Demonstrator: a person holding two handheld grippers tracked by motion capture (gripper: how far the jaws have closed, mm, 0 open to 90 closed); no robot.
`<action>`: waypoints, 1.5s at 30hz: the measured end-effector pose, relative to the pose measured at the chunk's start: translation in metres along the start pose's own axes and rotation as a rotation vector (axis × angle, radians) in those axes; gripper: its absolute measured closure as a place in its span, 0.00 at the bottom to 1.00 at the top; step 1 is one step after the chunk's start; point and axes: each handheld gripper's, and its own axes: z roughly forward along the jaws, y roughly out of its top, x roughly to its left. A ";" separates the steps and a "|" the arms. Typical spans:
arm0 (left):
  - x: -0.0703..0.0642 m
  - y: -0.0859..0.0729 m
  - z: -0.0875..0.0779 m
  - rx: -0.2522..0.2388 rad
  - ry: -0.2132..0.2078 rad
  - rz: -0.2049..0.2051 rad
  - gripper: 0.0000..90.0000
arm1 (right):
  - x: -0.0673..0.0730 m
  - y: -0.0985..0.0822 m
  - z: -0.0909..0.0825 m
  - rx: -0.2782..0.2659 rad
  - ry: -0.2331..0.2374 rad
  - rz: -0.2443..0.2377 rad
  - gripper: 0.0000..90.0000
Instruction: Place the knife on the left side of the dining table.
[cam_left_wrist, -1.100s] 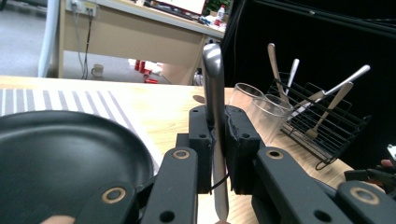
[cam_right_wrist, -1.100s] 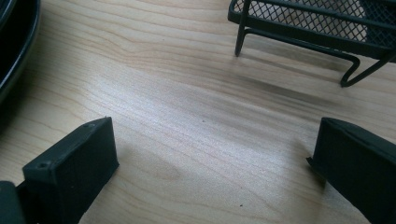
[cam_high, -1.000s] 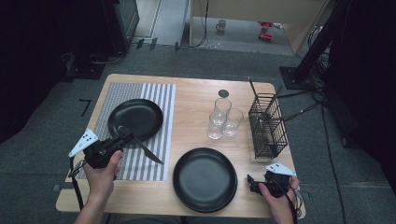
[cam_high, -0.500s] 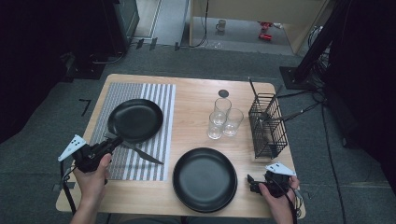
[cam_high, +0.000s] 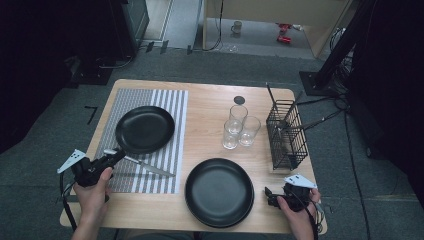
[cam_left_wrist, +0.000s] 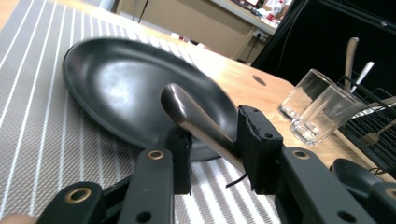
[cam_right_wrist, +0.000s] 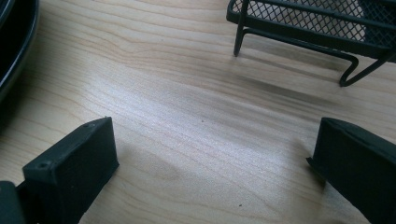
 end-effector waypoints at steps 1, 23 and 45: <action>0.002 -0.001 0.000 0.006 0.001 -0.010 0.75 | 0.000 0.000 0.000 0.000 0.000 0.000 0.00; 0.032 -0.010 0.000 0.130 0.183 -0.085 0.61 | 0.000 0.000 0.000 0.000 0.000 -0.001 0.00; 0.002 -0.015 0.024 0.203 0.345 0.229 0.37 | 0.000 0.000 0.000 0.000 0.001 -0.001 0.00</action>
